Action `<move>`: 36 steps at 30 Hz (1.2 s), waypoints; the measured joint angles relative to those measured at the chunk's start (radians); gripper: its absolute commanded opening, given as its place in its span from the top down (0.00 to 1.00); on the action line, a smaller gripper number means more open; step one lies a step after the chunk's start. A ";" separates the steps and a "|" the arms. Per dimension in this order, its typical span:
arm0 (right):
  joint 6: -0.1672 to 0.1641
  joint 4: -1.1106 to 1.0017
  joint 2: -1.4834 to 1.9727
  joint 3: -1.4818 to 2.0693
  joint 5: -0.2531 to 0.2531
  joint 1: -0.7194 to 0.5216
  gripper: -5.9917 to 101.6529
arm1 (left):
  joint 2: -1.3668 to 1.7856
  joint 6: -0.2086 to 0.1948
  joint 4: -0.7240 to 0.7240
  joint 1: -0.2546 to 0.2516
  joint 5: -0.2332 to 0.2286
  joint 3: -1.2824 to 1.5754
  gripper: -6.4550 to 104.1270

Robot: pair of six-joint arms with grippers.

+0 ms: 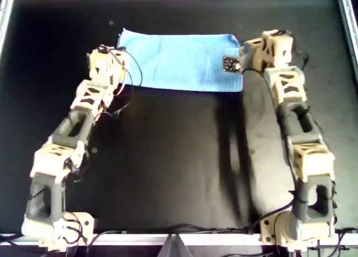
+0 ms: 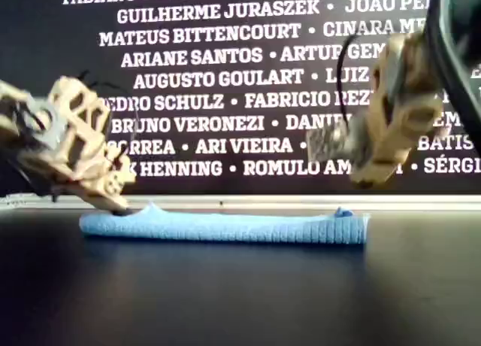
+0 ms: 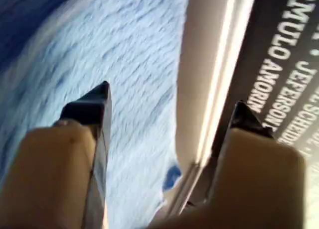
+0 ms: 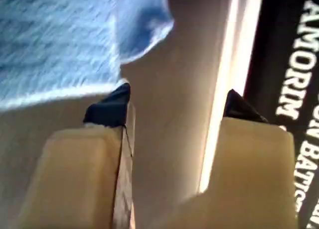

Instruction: Fold a cloth

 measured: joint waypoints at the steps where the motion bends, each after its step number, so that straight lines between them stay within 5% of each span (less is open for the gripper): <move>1: 0.000 0.049 0.055 0.029 0.000 -0.002 0.26 | 0.064 0.000 0.025 0.000 0.000 0.058 0.17; 10: -0.006 0.272 0.696 0.456 0.000 -0.061 0.26 | 0.910 -0.008 0.143 0.000 -0.002 0.762 0.18; 15: -0.123 0.273 1.157 0.819 0.003 -0.063 0.26 | 1.436 -0.006 0.149 0.000 -0.002 1.126 0.18; 17: -0.143 0.272 1.348 0.966 0.006 -0.075 0.26 | 1.620 -0.006 0.150 0.000 -0.002 1.252 0.18; 22: -0.147 0.207 1.669 1.289 0.006 -0.135 0.26 | 1.967 -0.006 0.155 0.000 -0.020 1.517 0.18; 29: -0.160 0.120 2.002 1.686 0.003 -0.287 0.26 | 2.237 -0.008 0.155 0.000 -0.152 1.789 0.18; 36: -0.158 0.097 2.388 1.994 0.003 -0.301 0.26 | 2.322 -0.009 0.155 0.000 -0.173 1.934 0.18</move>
